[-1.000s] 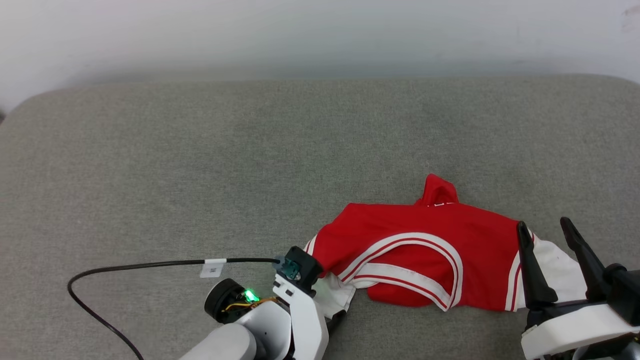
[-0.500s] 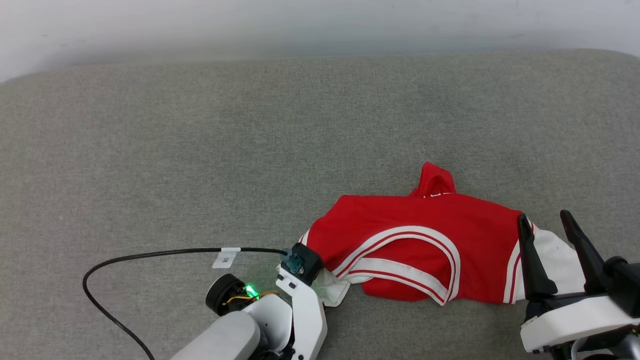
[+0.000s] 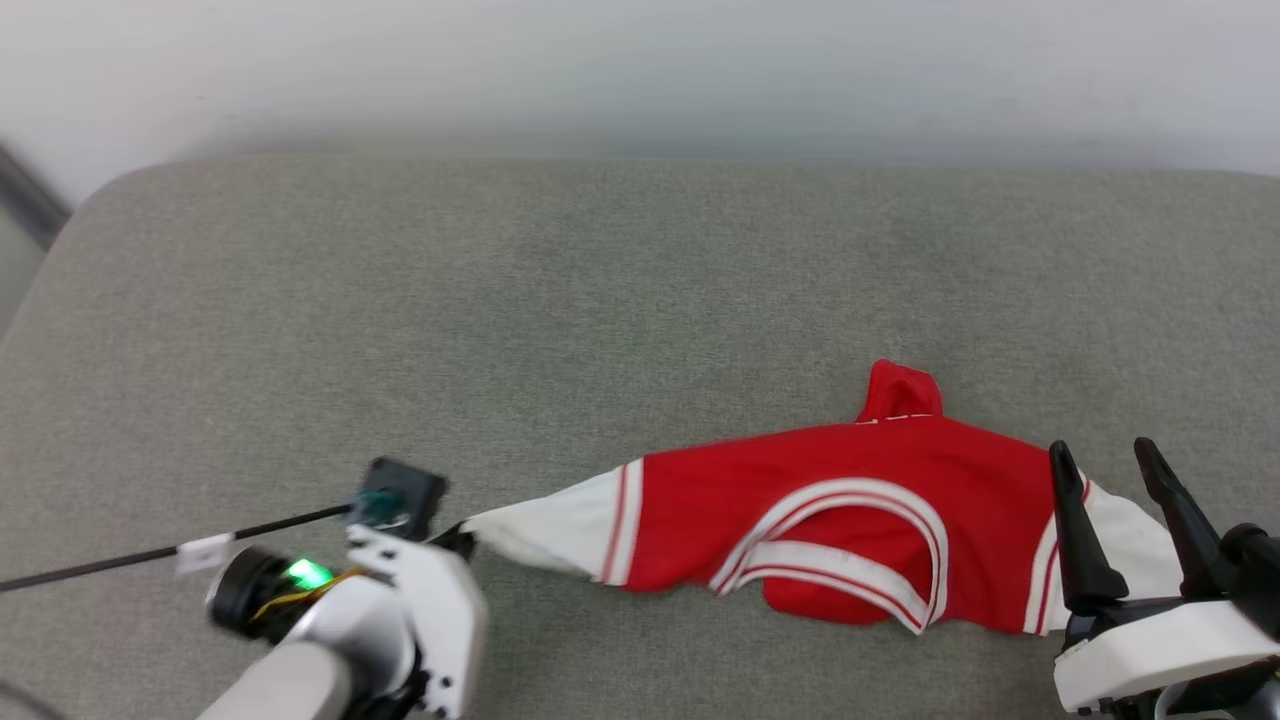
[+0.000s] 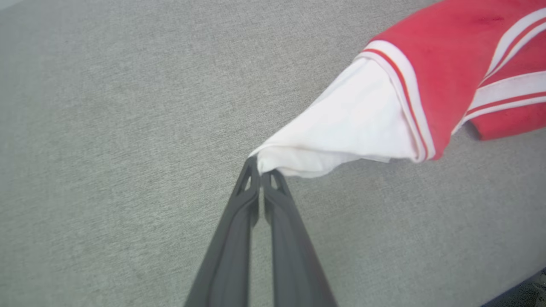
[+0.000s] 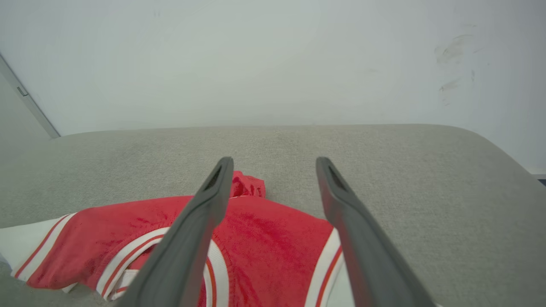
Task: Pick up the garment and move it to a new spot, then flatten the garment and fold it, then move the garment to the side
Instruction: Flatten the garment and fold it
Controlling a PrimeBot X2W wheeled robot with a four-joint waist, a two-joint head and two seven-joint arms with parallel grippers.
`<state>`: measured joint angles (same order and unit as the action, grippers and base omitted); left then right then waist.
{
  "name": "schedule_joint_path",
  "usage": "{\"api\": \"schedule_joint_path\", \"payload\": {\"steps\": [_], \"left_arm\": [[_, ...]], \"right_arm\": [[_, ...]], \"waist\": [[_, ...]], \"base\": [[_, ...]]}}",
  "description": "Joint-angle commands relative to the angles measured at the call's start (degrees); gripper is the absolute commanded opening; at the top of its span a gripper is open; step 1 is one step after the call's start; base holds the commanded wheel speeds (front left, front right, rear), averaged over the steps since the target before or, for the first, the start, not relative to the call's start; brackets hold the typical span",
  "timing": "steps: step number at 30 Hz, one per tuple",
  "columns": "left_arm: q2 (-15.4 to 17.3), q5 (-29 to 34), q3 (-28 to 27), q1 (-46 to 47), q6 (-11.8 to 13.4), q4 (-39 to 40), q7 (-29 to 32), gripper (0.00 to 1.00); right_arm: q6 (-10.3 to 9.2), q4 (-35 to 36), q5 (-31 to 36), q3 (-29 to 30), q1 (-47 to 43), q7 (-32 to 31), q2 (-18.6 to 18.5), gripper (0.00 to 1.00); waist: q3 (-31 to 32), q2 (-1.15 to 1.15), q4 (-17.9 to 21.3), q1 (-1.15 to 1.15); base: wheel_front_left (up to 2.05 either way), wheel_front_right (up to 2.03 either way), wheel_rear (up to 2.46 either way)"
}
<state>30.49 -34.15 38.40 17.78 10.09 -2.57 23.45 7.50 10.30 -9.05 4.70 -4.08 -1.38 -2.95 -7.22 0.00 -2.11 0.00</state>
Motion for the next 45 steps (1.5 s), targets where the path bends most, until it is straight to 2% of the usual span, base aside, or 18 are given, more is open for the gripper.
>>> {"api": "schedule_joint_path", "payload": {"steps": [1,3,6,7,11,12,18,23,25,27,32,35,41,45], "left_arm": [[1.6,-1.3,-1.7,-2.9,1.9,1.4,-0.2,0.00],[3.5,-2.8,-3.9,-6.1,4.1,2.1,0.0,0.00],[4.0,-6.1,-6.4,-10.4,5.8,0.7,-0.8,0.00],[2.5,-9.1,-7.8,-12.8,5.3,-1.9,-2.3,0.00],[0.7,-10.6,-8.2,-13.6,4.6,-4.7,-4.3,0.00],[-0.5,-10.4,-8.6,-13.1,4.4,-5.8,-6.7,1.00],[-2.5,-6.7,-11.0,-11.6,5.4,-5.3,-19.1,1.00],[-3.4,-2.8,-12.0,-10.2,5.9,-2.6,-28.6,1.00],[-3.6,-2.0,-12.0,-10.1,6.0,-1.9,-30.2,1.00],[-4.1,0.5,-12.2,-9.6,7.0,0.9,-34.7,1.00],[-4.6,2.0,-12.4,-10.4,8.1,3.6,-36.5,1.00],[-4.4,2.4,-12.3,-11.2,8.8,5.5,-36.7,1.00],[-4.2,2.8,-11.8,-10.0,8.8,7.8,-35.8,1.00],[-4.3,2.6,-11.8,-9.0,8.4,8.4,-35.8,1.00]], "right_arm": [[-0.02,0.0,-0.5,0.2,-0.6,0.0,0.1,1.00],[-0.02,0.2,-0.4,0.4,-0.8,-0.2,0.1,1.00],[-0.02,0.2,-0.4,0.5,-0.7,-0.5,0.1,1.00],[-0.02,-0.1,-0.6,0.6,-0.7,-0.8,0.1,1.00],[-0.02,-0.3,-0.7,0.6,-0.9,-1.0,0.1,1.00],[-0.02,-0.5,-0.7,0.6,-1.1,-1.2,0.1,1.00],[-0.02,-1.0,-0.8,0.8,-2.3,-1.9,0.1,1.00],[-0.02,-1.0,-0.9,1.1,-3.4,-3.0,0.1,1.00],[-0.02,-0.9,-0.9,1.1,-3.6,-3.2,0.1,1.00],[-0.02,-0.6,-0.7,1.3,-4.0,-3.9,0.1,1.00],[-0.02,-2.9,-2.7,2.9,-4.6,-8.1,0.1,1.00],[-0.02,-8.0,-3.3,7.2,-1.8,-17.1,-0.1,1.00],[-0.02,-16.5,-6.6,9.5,5.4,-31.4,-5.0,1.00],[-0.01,-21.7,-9.0,8.2,11.0,-36.4,-7.9,1.00]], "waist": [[0.6,0.00,-0.7,0.00],[0.7,0.00,-0.9,0.00],[0.7,0.00,-1.1,0.00],[0.7,0.00,-1.2,0.00],[0.9,0.00,-1.2,0.00],[1.4,0.00,-1.1,0.00],[4.0,0.00,-1.0,0.00],[5.8,0.00,-1.0,0.00],[6.1,0.00,-1.0,0.00],[6.8,0.00,-0.9,0.00],[7.2,0.00,-0.8,0.00],[6.4,0.00,-0.8,0.00],[3.3,0.00,-1.9,0.00],[0.8,0.00,-2.9,0.00]], "base": [[0.00,0.00,0.00],[0.00,0.00,0.00],[0.00,0.00,0.00],[0.00,0.00,0.00],[0.00,0.00,0.00],[0.00,0.00,0.00],[0.00,0.00,0.00],[0.00,0.00,0.00],[0.00,0.00,0.00],[0.00,0.00,0.00],[0.00,0.00,0.00],[0.00,0.00,0.00],[0.00,0.00,0.00],[0.00,0.00,0.00]]}}
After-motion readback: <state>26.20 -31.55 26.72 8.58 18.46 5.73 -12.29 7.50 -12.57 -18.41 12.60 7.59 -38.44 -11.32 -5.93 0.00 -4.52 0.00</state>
